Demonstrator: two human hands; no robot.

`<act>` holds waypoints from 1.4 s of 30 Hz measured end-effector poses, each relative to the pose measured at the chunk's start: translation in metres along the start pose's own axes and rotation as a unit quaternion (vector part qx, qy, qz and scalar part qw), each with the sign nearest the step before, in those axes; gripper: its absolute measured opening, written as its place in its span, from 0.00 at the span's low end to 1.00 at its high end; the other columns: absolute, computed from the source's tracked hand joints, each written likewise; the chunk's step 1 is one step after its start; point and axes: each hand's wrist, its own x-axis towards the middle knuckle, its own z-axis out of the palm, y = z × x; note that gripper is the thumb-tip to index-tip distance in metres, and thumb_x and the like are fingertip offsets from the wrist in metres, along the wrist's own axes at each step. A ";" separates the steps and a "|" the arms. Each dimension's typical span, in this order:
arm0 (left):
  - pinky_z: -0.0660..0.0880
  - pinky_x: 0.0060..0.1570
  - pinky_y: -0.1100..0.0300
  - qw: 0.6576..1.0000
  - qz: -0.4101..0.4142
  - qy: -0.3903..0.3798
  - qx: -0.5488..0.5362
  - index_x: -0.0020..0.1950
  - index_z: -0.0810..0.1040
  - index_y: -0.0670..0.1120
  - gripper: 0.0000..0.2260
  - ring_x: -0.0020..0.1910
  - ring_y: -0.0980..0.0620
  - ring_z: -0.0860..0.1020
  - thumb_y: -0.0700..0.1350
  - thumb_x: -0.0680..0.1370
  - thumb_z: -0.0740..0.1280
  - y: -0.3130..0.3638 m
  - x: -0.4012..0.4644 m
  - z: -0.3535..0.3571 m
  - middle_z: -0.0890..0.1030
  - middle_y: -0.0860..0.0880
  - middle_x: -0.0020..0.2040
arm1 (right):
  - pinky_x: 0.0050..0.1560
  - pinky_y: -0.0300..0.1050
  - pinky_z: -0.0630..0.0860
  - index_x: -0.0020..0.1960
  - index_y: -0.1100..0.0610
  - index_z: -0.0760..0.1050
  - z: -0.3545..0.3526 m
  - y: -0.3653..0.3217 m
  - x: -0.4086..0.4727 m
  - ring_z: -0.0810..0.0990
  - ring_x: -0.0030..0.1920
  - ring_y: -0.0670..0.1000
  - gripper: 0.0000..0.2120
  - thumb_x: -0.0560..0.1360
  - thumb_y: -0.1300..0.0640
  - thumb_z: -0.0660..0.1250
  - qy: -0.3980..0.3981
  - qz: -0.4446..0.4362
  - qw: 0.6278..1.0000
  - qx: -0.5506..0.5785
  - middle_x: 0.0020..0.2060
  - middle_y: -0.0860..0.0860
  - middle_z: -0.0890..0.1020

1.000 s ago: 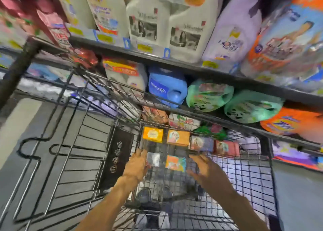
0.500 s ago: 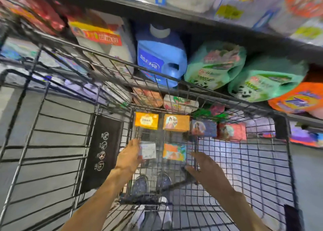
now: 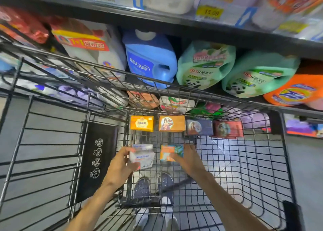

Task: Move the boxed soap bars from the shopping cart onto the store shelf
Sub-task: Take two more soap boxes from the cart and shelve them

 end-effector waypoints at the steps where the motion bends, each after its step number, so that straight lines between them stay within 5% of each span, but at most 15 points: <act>1: 0.83 0.47 0.54 1.000 -0.005 0.005 0.002 0.57 0.76 0.55 0.20 0.49 0.52 0.83 0.38 0.72 0.78 -0.003 -0.003 0.000 0.83 0.54 0.57 | 0.54 0.46 0.73 0.64 0.57 0.72 0.006 0.001 0.004 0.73 0.56 0.53 0.28 0.73 0.38 0.70 -0.002 0.009 1.000 0.011 0.58 0.53 0.72; 4: 0.83 0.49 0.51 0.999 -0.010 0.009 -0.036 0.59 0.77 0.52 0.19 0.48 0.51 0.85 0.39 0.72 0.78 -0.003 -0.010 -0.001 0.84 0.54 0.56 | 0.47 0.41 0.70 0.60 0.56 0.77 0.019 0.006 0.014 0.71 0.53 0.49 0.27 0.70 0.38 0.72 0.030 0.007 0.999 0.013 0.57 0.52 0.75; 8: 0.81 0.45 0.64 0.999 -0.003 0.012 -0.038 0.62 0.76 0.52 0.20 0.49 0.59 0.84 0.40 0.73 0.77 0.006 -0.016 -0.003 0.83 0.56 0.56 | 0.42 0.38 0.75 0.56 0.54 0.77 0.023 0.007 0.007 0.76 0.51 0.49 0.20 0.69 0.46 0.76 0.074 -0.002 0.991 0.109 0.52 0.50 0.75; 12: 0.83 0.51 0.54 0.999 -0.007 0.021 -0.050 0.64 0.76 0.47 0.22 0.52 0.55 0.85 0.41 0.72 0.77 0.015 -0.018 -0.004 0.84 0.53 0.57 | 0.49 0.47 0.82 0.50 0.43 0.72 0.014 0.008 -0.006 0.81 0.52 0.50 0.15 0.71 0.53 0.77 0.048 -0.010 0.976 0.210 0.51 0.49 0.81; 16: 0.81 0.47 0.66 0.999 0.032 0.010 -0.040 0.60 0.81 0.47 0.17 0.53 0.59 0.83 0.41 0.72 0.77 0.035 -0.026 -0.004 0.84 0.54 0.55 | 0.44 0.32 0.78 0.58 0.49 0.75 -0.006 0.010 -0.028 0.81 0.53 0.45 0.18 0.72 0.58 0.76 0.025 -0.015 0.965 0.261 0.51 0.48 0.82; 19: 0.81 0.45 0.66 0.998 0.042 0.002 -0.046 0.59 0.82 0.45 0.18 0.51 0.50 0.84 0.37 0.71 0.77 0.055 -0.030 -0.006 0.85 0.48 0.53 | 0.45 0.33 0.80 0.54 0.46 0.78 -0.030 0.008 -0.046 0.82 0.52 0.44 0.15 0.71 0.56 0.78 0.055 -0.027 0.959 0.277 0.50 0.45 0.84; 22: 0.83 0.50 0.53 0.997 0.041 0.009 -0.065 0.56 0.83 0.39 0.17 0.52 0.39 0.83 0.35 0.68 0.80 0.080 -0.036 -0.007 0.84 0.36 0.53 | 0.42 0.39 0.82 0.55 0.47 0.81 -0.066 0.004 -0.075 0.84 0.44 0.39 0.15 0.70 0.50 0.77 0.082 -0.044 0.960 0.265 0.46 0.42 0.86; 24: 0.81 0.54 0.43 0.997 0.057 0.004 -0.060 0.54 0.84 0.43 0.18 0.50 0.37 0.83 0.41 0.66 0.82 0.109 -0.048 -0.008 0.85 0.36 0.50 | 0.38 0.37 0.81 0.53 0.48 0.82 -0.095 0.001 -0.102 0.84 0.41 0.39 0.13 0.70 0.56 0.79 0.120 -0.058 0.942 0.307 0.43 0.43 0.86; 28: 0.80 0.56 0.39 0.992 0.111 -0.026 -0.052 0.56 0.84 0.50 0.23 0.47 0.46 0.83 0.46 0.62 0.84 0.177 -0.085 -0.009 0.86 0.46 0.46 | 0.38 0.34 0.79 0.51 0.54 0.81 -0.159 0.000 -0.179 0.85 0.41 0.40 0.14 0.71 0.70 0.74 0.171 -0.077 0.900 0.395 0.39 0.44 0.86; 33: 0.80 0.56 0.44 0.971 0.230 -0.072 -0.010 0.55 0.84 0.54 0.20 0.50 0.46 0.84 0.46 0.64 0.83 0.299 -0.155 0.007 0.87 0.50 0.46 | 0.43 0.32 0.78 0.51 0.54 0.78 -0.250 0.023 -0.293 0.83 0.39 0.37 0.19 0.70 0.75 0.72 0.257 -0.101 0.867 0.415 0.36 0.40 0.86; 35: 0.82 0.54 0.51 0.961 0.256 -0.102 -0.004 0.57 0.83 0.47 0.19 0.52 0.44 0.85 0.35 0.68 0.80 0.341 -0.173 0.022 0.87 0.51 0.45 | 0.47 0.35 0.79 0.51 0.51 0.79 -0.279 0.035 -0.322 0.83 0.42 0.39 0.20 0.69 0.73 0.74 0.283 -0.105 0.860 0.412 0.38 0.41 0.86; 38: 0.76 0.43 0.73 0.928 0.338 -0.156 0.032 0.59 0.79 0.42 0.18 0.42 0.66 0.82 0.29 0.72 0.74 0.420 -0.226 0.066 0.87 0.56 0.42 | 0.49 0.34 0.79 0.53 0.52 0.79 -0.328 0.065 -0.391 0.83 0.44 0.41 0.21 0.68 0.73 0.75 0.358 -0.117 0.827 0.418 0.43 0.42 0.85; 42: 0.80 0.48 0.66 0.884 0.412 -0.212 0.055 0.61 0.80 0.42 0.20 0.50 0.52 0.83 0.34 0.71 0.77 0.493 -0.276 0.134 0.86 0.42 0.52 | 0.43 0.27 0.76 0.57 0.57 0.75 -0.380 0.107 -0.472 0.81 0.38 0.31 0.22 0.70 0.77 0.71 0.432 -0.128 0.772 0.449 0.47 0.45 0.81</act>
